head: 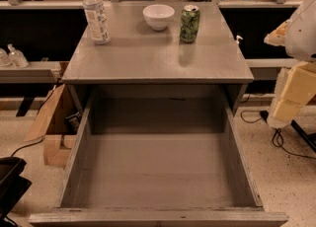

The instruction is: Place blue plastic bottle into top drawer

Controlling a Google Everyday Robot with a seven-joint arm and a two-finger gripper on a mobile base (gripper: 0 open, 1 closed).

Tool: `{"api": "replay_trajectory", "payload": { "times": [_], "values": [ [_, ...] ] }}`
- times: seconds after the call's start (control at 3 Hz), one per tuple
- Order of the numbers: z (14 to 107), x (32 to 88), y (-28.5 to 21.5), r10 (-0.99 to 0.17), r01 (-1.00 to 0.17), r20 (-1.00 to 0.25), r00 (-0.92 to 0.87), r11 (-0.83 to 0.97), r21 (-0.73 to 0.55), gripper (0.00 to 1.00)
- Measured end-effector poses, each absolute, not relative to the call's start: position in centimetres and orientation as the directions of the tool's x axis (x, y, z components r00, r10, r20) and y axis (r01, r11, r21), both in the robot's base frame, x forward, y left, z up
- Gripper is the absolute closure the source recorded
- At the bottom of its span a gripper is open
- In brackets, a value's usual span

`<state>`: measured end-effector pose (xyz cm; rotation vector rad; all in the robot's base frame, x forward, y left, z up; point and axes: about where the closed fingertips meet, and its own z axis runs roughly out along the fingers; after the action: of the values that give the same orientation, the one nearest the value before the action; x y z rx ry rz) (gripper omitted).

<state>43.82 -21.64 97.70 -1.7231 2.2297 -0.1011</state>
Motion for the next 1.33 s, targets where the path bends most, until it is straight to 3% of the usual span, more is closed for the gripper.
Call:
{"api": "replay_trajectory", "payload": {
  "times": [0.33, 1.0, 1.33],
  "values": [
    [97.7, 43.8, -21.6, -0.953, -0.930, -0.208, -0.221, 0.270, -0.249, 0.00],
    [97.9, 52.6, -18.2, -0.887, -0.910, -0.445, -0.126, 0.282, -0.303, 0.00],
    [98.1, 57.9, -16.3, -0.790, -0.882, -0.609, -0.074, 0.337, -0.330, 0.00]
  ]
}}
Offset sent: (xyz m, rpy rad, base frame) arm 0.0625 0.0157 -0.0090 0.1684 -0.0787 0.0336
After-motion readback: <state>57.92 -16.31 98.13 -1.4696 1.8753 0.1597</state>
